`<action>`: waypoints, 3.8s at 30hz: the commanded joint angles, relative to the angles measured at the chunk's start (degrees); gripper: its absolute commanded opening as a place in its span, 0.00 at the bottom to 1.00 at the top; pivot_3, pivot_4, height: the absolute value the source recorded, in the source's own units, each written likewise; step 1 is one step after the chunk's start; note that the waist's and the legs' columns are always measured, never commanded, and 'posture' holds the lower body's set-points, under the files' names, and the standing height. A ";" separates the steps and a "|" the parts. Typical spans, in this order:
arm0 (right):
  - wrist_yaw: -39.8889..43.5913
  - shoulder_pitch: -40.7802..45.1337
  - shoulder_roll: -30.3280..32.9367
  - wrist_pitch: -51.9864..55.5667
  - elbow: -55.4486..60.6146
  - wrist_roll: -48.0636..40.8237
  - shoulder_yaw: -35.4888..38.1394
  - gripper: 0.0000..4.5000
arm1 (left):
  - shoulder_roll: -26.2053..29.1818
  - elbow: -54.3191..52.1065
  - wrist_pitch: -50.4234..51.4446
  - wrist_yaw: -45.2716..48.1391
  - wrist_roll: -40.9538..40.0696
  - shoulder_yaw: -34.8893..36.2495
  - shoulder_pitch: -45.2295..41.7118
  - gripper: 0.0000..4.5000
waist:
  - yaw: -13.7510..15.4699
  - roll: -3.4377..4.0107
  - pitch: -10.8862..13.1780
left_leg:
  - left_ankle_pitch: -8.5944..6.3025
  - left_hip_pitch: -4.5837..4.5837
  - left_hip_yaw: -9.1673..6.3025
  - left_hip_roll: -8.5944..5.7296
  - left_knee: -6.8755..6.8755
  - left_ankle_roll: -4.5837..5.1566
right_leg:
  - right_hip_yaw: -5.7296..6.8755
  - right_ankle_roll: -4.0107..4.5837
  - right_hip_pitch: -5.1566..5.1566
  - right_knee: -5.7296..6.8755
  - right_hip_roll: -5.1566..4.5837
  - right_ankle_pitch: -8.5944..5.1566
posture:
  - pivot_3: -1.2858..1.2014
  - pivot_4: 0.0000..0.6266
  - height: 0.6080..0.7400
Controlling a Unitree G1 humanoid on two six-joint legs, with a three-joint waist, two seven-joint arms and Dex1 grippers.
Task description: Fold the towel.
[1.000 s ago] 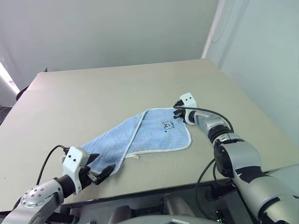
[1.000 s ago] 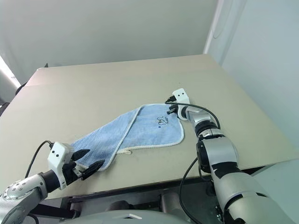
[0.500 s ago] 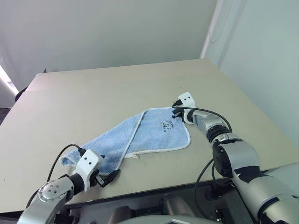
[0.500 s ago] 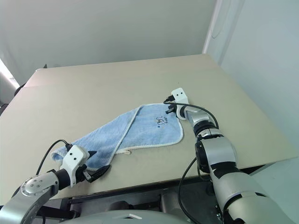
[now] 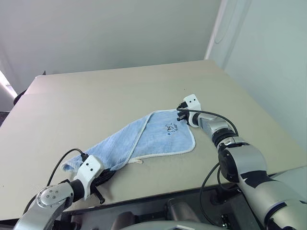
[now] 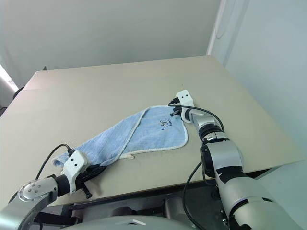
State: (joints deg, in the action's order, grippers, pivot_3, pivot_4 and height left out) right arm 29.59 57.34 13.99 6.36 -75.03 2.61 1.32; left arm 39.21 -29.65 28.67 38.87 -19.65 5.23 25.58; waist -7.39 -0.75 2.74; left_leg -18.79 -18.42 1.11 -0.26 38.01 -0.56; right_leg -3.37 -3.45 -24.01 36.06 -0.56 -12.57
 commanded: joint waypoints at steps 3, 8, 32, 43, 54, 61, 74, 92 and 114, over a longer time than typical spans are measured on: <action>-0.62 0.94 0.24 -7.11 3.12 -1.52 2.14 0.00 | -0.12 -1.78 3.99 1.32 -10.49 13.77 -1.57 0.01 | 0.12 -0.03 0.05 | 0.00 -0.10 0.00 0.03 -0.02 0.00 | 0.01 -0.01 -0.14 0.01 0.02 0.00 | 0.52 0.00 1.00; -2.33 1.99 0.44 -10.73 3.09 -2.33 3.70 0.00 | -0.54 -0.20 9.53 -0.53 -18.94 21.33 -7.00 0.01 | 0.17 -0.05 0.05 | 0.00 -0.09 0.00 0.00 0.00 0.00 | 0.02 -0.09 -0.07 -0.02 -0.01 0.05 | 0.52 0.00 1.00; -17.74 6.47 0.24 -48.69 4.36 -7.08 13.38 0.00 | -2.52 73.87 -40.60 -16.62 14.21 4.94 -72.56 0.01 | 0.12 -0.15 0.01 | 0.02 -1.11 0.04 -0.19 -0.39 -0.07 | -0.04 -0.47 -0.99 -0.32 -0.31 0.62 | 0.52 0.00 1.00; 16.37 -19.68 -2.30 -53.79 24.83 -23.07 12.75 0.00 | 3.54 40.19 -38.90 -0.89 4.74 12.74 -29.63 0.01 | 0.65 -0.09 -0.02 | 0.01 -1.12 0.07 -0.09 -0.82 -0.07 | 0.03 -0.48 -0.94 -0.73 -0.53 0.63 | 0.52 0.00 1.00; 19.81 -46.92 7.05 -28.56 57.93 -29.23 10.85 0.00 | 6.55 22.14 -30.24 7.97 -0.96 22.80 -3.44 0.01 | 3.84 -0.01 -0.04 | 0.05 -0.89 0.67 0.36 -0.45 -0.07 | 0.69 -0.31 -0.48 -0.60 -0.96 0.43 | 0.52 0.00 1.00; 18.57 -57.07 24.74 7.07 76.64 -26.26 6.01 0.00 | 7.11 21.34 -29.04 13.30 -1.29 24.47 3.97 0.01 | 4.26 -0.01 -0.02 | 0.04 -0.92 0.83 0.34 0.11 -0.06 | 0.64 -0.50 -0.34 -0.52 -0.95 0.01 | 0.52 0.00 1.00; 15.54 -52.93 26.30 14.78 78.21 -28.26 8.78 0.00 | 7.10 25.24 -27.45 13.17 -2.18 24.61 0.05 0.01 | 4.90 -0.35 -0.08 | -0.01 -0.99 0.83 0.44 0.14 0.02 | 0.92 -0.52 -0.40 -0.66 -0.74 0.01 | 0.52 0.00 1.00; 7.29 -36.55 14.74 14.39 59.56 -18.18 -0.49 0.00 | 3.38 49.52 -29.52 4.62 9.68 8.86 -27.40 0.01 | 4.84 -0.39 -0.15 | 0.00 -0.96 0.83 0.60 0.18 0.02 | 0.80 -0.45 -0.39 -0.52 -0.48 0.37 | 0.52 0.00 1.00; 14.02 -23.44 18.16 45.68 49.23 -36.36 13.33 0.99 | 1.25 28.99 -16.28 4.08 -7.64 19.25 -22.81 0.73 | 4.87 -0.38 -0.16 | 0.00 -0.96 0.80 0.64 0.21 0.02 | 0.75 -0.43 -0.48 -0.25 -0.64 0.39 | 0.52 0.00 1.00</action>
State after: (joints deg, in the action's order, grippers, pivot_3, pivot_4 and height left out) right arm 40.71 31.96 30.45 45.42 -25.88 -29.87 12.54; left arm 39.81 4.74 9.86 41.74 -23.70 22.32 1.74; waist -2.52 -1.14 2.58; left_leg -18.80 -19.38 1.91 0.37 38.22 -0.53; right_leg -2.62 -3.88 -24.49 35.81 -1.19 -12.18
